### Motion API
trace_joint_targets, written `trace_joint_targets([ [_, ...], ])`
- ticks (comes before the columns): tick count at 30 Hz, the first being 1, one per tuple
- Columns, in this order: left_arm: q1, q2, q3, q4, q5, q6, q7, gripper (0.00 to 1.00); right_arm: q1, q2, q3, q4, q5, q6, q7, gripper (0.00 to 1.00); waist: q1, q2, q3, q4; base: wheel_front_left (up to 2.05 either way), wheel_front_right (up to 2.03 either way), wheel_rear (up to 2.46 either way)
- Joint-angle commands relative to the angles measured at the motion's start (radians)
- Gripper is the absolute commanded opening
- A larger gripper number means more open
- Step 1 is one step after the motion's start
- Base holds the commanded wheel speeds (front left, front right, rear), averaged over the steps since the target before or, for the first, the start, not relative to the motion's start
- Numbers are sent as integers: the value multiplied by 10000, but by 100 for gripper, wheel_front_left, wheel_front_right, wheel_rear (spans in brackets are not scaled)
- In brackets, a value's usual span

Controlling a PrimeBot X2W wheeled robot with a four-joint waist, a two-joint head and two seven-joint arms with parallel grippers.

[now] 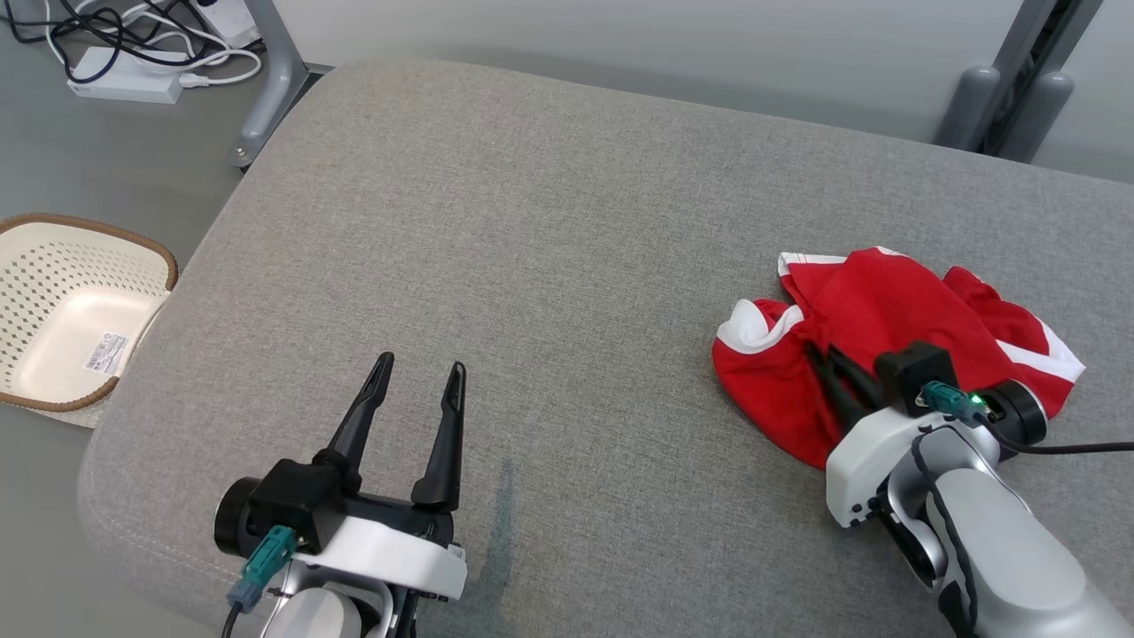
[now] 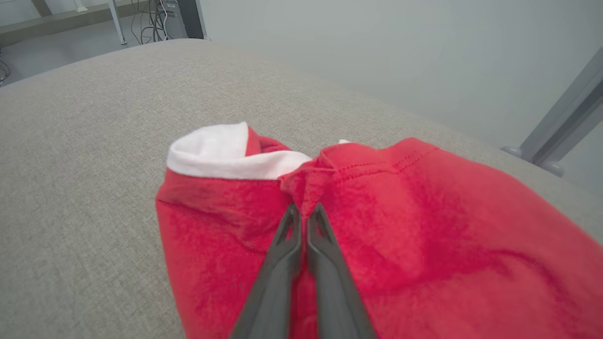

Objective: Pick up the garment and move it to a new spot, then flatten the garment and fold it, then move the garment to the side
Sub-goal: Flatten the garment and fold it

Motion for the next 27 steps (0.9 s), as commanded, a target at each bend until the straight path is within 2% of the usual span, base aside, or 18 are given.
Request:
trace_joint_targets([
  [1,-118,28,3,6,-27,54,-8,100,-134,-35,-13,89,83,-2,-100,0,0,0,3,-4,0,0,0],
  [7,-156,26,77,38,41,87,-8,100,-317,101,-128,354,191,-2,-504,0,0,0,-126,-106,0,0,0],
  [12,-23,25,124,66,110,78,-8,100,-514,295,-24,-25,380,-2,-792,0,0,0,-400,-271,0,0,0],
  [21,173,27,158,41,158,100,-8,100,-1793,728,821,-1412,1069,-2,-1001,0,0,0,-958,-520,0,0,0],
  [27,379,28,250,30,171,127,-8,100,-2903,978,680,-2808,2087,-1,-1101,0,0,0,-1232,-599,0,0,0],
])
